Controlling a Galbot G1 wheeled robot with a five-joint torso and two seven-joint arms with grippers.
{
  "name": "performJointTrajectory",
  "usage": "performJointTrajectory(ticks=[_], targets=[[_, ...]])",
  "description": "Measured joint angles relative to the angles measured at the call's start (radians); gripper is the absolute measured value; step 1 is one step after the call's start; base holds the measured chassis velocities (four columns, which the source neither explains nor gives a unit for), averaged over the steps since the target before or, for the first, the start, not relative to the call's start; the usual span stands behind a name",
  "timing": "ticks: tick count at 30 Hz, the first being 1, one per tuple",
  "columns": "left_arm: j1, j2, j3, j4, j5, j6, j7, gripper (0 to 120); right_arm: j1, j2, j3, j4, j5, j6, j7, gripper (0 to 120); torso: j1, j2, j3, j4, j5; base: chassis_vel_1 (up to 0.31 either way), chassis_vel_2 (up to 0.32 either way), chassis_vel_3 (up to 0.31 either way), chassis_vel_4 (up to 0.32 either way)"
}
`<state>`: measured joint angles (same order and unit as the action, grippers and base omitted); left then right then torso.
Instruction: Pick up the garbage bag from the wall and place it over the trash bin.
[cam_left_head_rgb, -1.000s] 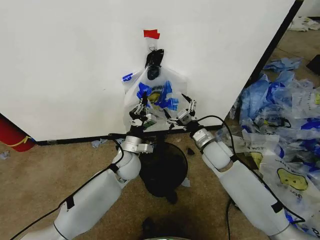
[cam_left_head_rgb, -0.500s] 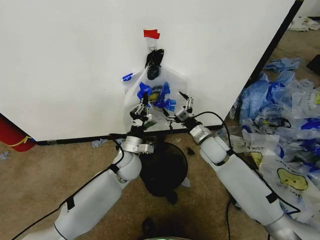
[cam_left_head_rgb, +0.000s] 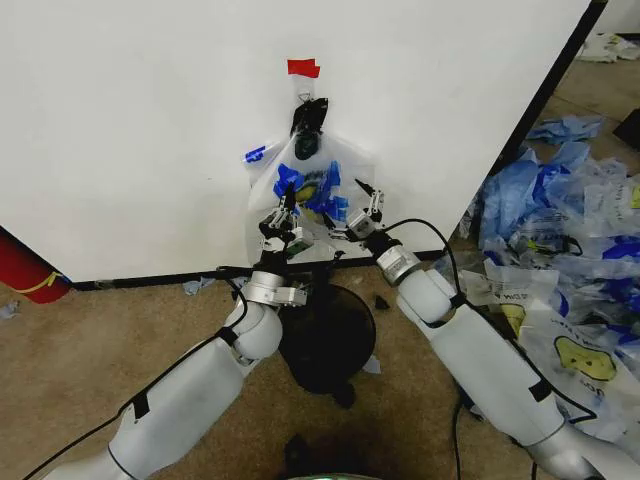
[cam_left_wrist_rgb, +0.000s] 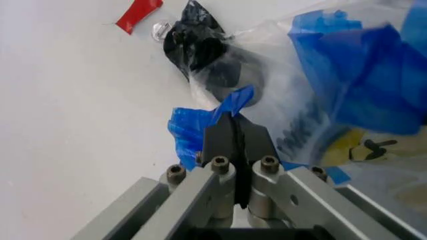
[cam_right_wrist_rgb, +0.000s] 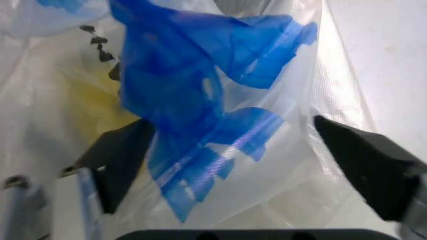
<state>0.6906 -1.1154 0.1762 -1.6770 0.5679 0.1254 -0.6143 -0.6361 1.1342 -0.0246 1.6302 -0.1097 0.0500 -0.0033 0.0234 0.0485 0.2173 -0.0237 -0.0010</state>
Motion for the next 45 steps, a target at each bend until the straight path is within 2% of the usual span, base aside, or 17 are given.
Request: performJointTrajectory(ticks=[5,6,12,15,16,20,22,27,29,32,39,45], targets=[[-0.002,-0.002,0.002,0.003,0.000,-0.001,0.000,0,-0.004,0.000,0.006,0.006,0.000,0.002,-0.005,75,0.000,0.000,0.000,0.0001,0.0000,0.000,0.000,0.000,0.000],[-0.002,-0.002,0.002,0.004,0.000,-0.001,0.000,0,-0.005,0.000,0.008,0.008,0.000,0.002,-0.006,66,0.000,0.000,0.000,0.0000,0.0000,0.000,0.000,0.000,0.000],[0.001,-0.003,0.004,0.004,0.001,-0.002,0.001,0,-0.025,-0.006,0.019,0.032,-0.002,0.002,-0.004,41,0.000,0.000,0.000,0.0001,0.0000,0.000,0.000,0.000,0.000],[0.002,-0.003,0.004,0.003,0.002,-0.002,0.001,0,-0.030,-0.008,0.019,0.037,-0.002,0.000,0.001,39,0.000,0.000,0.000,0.0001,0.0000,0.000,0.000,0.000,0.000],[0.003,-0.004,0.005,0.003,0.003,-0.002,0.001,0,-0.033,-0.009,0.020,0.040,-0.003,-0.001,0.004,40,0.000,0.000,0.000,0.0001,0.0000,0.000,0.000,0.000,0.000],[0.006,-0.006,0.006,-0.001,0.006,-0.002,0.002,0,-0.048,-0.013,0.029,0.056,-0.005,-0.003,0.006,58,0.000,0.000,0.000,0.0000,0.0000,0.000,0.000,0.000,0.000],[0.006,-0.006,0.006,-0.001,0.006,-0.001,0.002,0,-0.051,-0.014,0.030,0.059,-0.005,-0.003,0.006,62,0.000,0.000,0.000,0.0001,0.0000,0.000,0.000,0.000,0.000],[0.006,-0.007,0.007,-0.002,0.007,-0.001,0.004,0,-0.062,-0.014,0.036,0.068,-0.005,-0.004,0.007,84,0.000,0.000,0.000,0.0001,0.0000,0.000,0.000,0.000,0.000],[0.006,-0.007,0.007,-0.002,0.007,-0.001,0.004,0,-0.062,-0.014,0.037,0.069,-0.005,-0.004,0.007,86,0.000,0.000,0.000,0.0001,0.0000,0.000,0.000,0.000,0.000],[0.004,-0.010,0.008,-0.002,0.007,-0.001,0.005,0,-0.062,-0.016,0.036,0.072,-0.008,-0.005,0.006,98,0.000,0.000,0.000,0.0001,0.0000,0.000,0.000,0.000,0.000],[0.002,-0.020,0.009,0.007,0.010,-0.008,0.005,0,-0.023,-0.021,0.024,0.069,-0.147,0.003,-0.007,100,0.000,0.000,0.000,0.0001,-0.0002,0.000,0.000,0.000,0.000],[0.005,-0.029,0.006,0.009,0.010,-0.014,0.004,0,0.000,-0.022,0.005,0.066,-0.154,-0.037,-0.006,100,0.000,0.000,0.000,0.0000,0.0000,0.000,0.000,0.000,0.000]])
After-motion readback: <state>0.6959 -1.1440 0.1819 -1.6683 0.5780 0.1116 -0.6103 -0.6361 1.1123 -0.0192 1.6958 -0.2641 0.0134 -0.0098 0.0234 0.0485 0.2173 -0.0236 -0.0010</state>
